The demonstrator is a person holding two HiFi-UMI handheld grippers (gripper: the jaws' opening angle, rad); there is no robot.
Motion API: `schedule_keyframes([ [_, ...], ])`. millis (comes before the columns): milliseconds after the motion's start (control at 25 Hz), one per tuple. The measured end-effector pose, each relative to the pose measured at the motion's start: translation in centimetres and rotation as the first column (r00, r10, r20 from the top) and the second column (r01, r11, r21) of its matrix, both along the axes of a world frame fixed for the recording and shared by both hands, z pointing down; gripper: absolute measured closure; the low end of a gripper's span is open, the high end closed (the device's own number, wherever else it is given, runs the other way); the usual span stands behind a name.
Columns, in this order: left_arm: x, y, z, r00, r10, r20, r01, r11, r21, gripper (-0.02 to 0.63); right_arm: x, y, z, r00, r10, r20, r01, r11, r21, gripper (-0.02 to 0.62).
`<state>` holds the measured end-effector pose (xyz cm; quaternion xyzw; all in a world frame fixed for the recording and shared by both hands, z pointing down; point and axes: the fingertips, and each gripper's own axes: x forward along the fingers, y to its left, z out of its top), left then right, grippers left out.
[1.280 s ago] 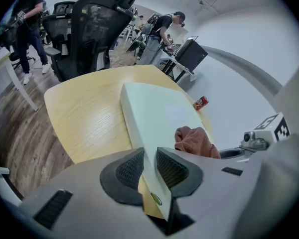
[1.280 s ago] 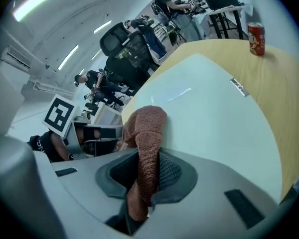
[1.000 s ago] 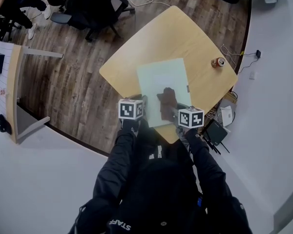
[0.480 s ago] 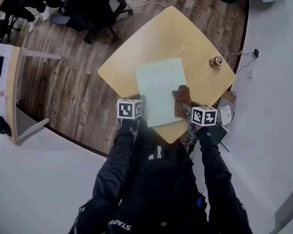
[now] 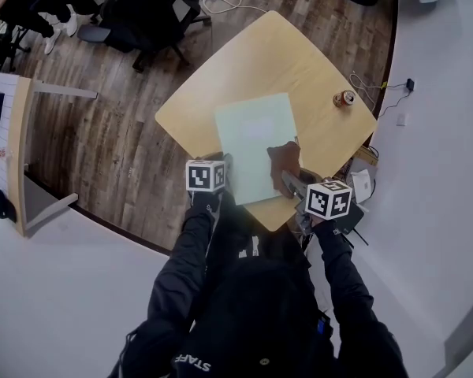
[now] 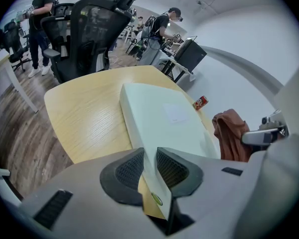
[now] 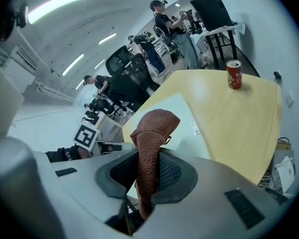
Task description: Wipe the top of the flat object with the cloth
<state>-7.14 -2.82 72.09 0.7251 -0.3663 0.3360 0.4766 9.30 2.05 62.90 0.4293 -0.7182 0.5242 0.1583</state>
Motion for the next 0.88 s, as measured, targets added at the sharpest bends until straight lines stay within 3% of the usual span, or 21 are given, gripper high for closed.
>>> schedule_keyframes([
  [200, 0.1, -0.1, 0.2, 1.000, 0.008, -0.002, -0.008, 1.000, -0.003, 0.508, -7.2, 1.9, -0.3, 0.989, -0.107, 0.100, 0.108, 0.994, -0.008, 0.505],
  [440, 0.0, -0.1, 0.1, 1.000, 0.005, -0.009, -0.005, 1.000, 0.001, 0.508, -12.4, 5.1, 2.5, 0.965, -0.226, 0.132, 0.237, 0.968, -0.078, 0.505],
  [640, 0.0, -0.1, 0.2, 1.000, 0.007, -0.008, -0.007, 1.000, -0.003, 0.508, -12.1, 6.6, 5.5, 0.960, -0.264, 0.094, 0.276, 0.951, -0.137, 0.505],
  [880, 0.0, -0.1, 0.1, 1.000, 0.009, -0.003, -0.009, 1.000, -0.001, 0.508, -8.0, 6.7, 7.0, 0.975, -0.222, 0.029, 0.224, 0.961, -0.162, 0.505],
])
